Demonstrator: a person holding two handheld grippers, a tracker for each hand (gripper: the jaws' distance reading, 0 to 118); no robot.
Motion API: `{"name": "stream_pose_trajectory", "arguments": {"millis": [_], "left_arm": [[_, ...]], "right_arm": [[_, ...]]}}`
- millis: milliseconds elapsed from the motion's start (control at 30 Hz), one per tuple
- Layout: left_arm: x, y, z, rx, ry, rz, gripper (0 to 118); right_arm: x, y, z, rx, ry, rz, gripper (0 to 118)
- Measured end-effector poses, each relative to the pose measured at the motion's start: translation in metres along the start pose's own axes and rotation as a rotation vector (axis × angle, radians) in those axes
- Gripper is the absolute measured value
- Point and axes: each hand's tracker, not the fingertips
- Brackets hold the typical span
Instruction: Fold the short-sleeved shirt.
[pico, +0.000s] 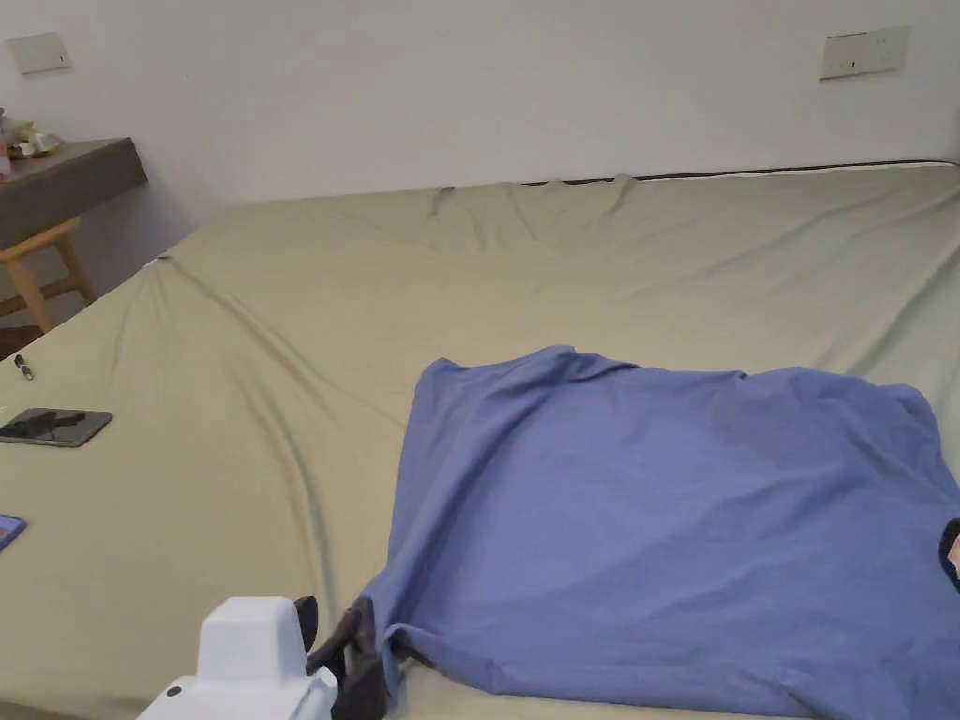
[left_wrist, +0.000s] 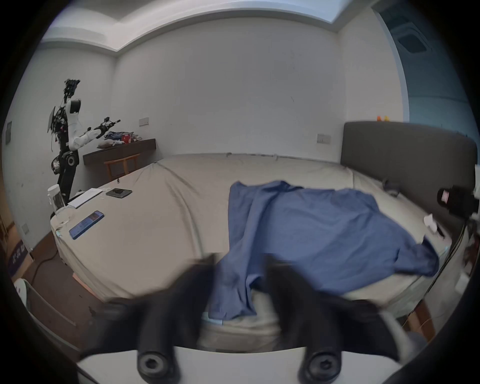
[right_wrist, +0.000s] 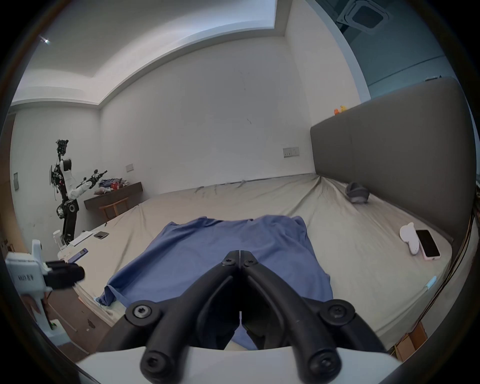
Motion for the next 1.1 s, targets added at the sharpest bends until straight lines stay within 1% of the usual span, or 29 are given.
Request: {"name": "stream_pose_trajectory", "arguments": {"millis": [33, 67, 100, 133, 233, 333, 433, 467, 500, 533, 567, 600, 667, 700, 733, 767, 800, 833, 867, 900, 967, 1033, 1100], "left_arm": [[0.004, -0.007, -0.007, -0.041, 0.016, -0.022, 104], [0.007, -0.013, -0.014, -0.092, 0.028, -0.034, 117], [0.013, -0.021, -0.019, -0.146, 0.039, -0.051, 108], [0.017, -0.026, -0.025, -0.159, 0.002, -0.047, 106], [0.017, -0.037, -0.045, -0.232, 0.010, -0.033, 106], [0.017, -0.043, -0.061, -0.235, 0.034, 0.004, 106], [0.014, -0.041, -0.074, -0.240, 0.030, 0.007, 105], [0.015, -0.039, -0.076, -0.237, 0.035, 0.000, 101], [0.016, -0.038, -0.079, -0.234, 0.043, -0.013, 86], [0.016, -0.037, -0.081, -0.226, 0.041, -0.028, 43], [0.015, -0.035, -0.082, -0.211, 0.034, -0.048, 5], [0.014, -0.033, -0.084, -0.224, 0.017, -0.057, 3], [0.016, -0.032, -0.085, -0.229, 0.013, -0.048, 3], [0.016, -0.031, -0.087, -0.253, -0.016, -0.002, 3], [0.011, -0.030, -0.090, -0.264, -0.026, -0.011, 3], [0.009, -0.031, -0.092, -0.258, -0.022, -0.004, 3], [0.007, -0.030, -0.092, -0.256, -0.025, 0.005, 3], [0.006, -0.029, -0.093, -0.257, -0.022, -0.004, 3], [0.005, -0.030, -0.095, -0.265, -0.030, -0.008, 3], [0.007, -0.031, -0.095, -0.268, -0.029, -0.024, 3], [0.011, -0.032, -0.096, -0.264, -0.023, -0.070, 3], [0.015, -0.034, -0.095, -0.259, -0.018, -0.093, 3], [0.013, -0.034, -0.095, -0.252, -0.018, -0.089, 3]], "right_arm": [[0.001, -0.003, -0.002, -0.015, -0.008, -0.011, 0], [0.002, -0.006, -0.003, -0.021, -0.009, -0.015, 0], [0.004, -0.009, -0.004, -0.039, -0.007, -0.024, 0], [0.005, -0.011, -0.005, -0.056, -0.009, -0.036, 0], [0.008, -0.017, -0.007, -0.087, -0.025, -0.048, 0], [0.010, -0.021, -0.007, -0.109, -0.043, -0.042, 0], [0.011, -0.022, -0.008, -0.123, -0.062, -0.045, 0], [0.012, -0.022, -0.008, -0.125, -0.067, -0.053, 0], [0.013, -0.023, -0.008, -0.127, -0.075, -0.067, 0], [0.013, -0.022, -0.009, -0.129, -0.080, -0.079, 0], [0.013, -0.022, -0.009, -0.128, -0.084, -0.086, 0], [0.013, -0.022, -0.008, -0.130, -0.091, -0.094, 0], [0.010, -0.020, -0.007, -0.138, -0.100, -0.095, 4], [0.009, -0.020, -0.006, -0.140, -0.106, -0.093, 4], [0.007, -0.020, -0.004, -0.143, -0.111, -0.091, 14], [0.007, -0.020, -0.004, -0.153, -0.112, -0.087, 29], [0.007, -0.021, -0.004, -0.171, -0.113, -0.083, 51], [0.007, -0.023, -0.004, -0.193, -0.125, -0.079, 87], [0.005, -0.027, -0.003, -0.218, -0.146, -0.075, 106], [0.003, -0.032, 0.000, -0.220, -0.158, -0.064, 113], [0.005, -0.044, 0.004, -0.226, -0.168, -0.045, 112], [0.002, -0.058, 0.007, -0.278, -0.180, -0.019, 112], [-0.003, -0.075, 0.011, -0.319, -0.189, 0.039, 112]]}}
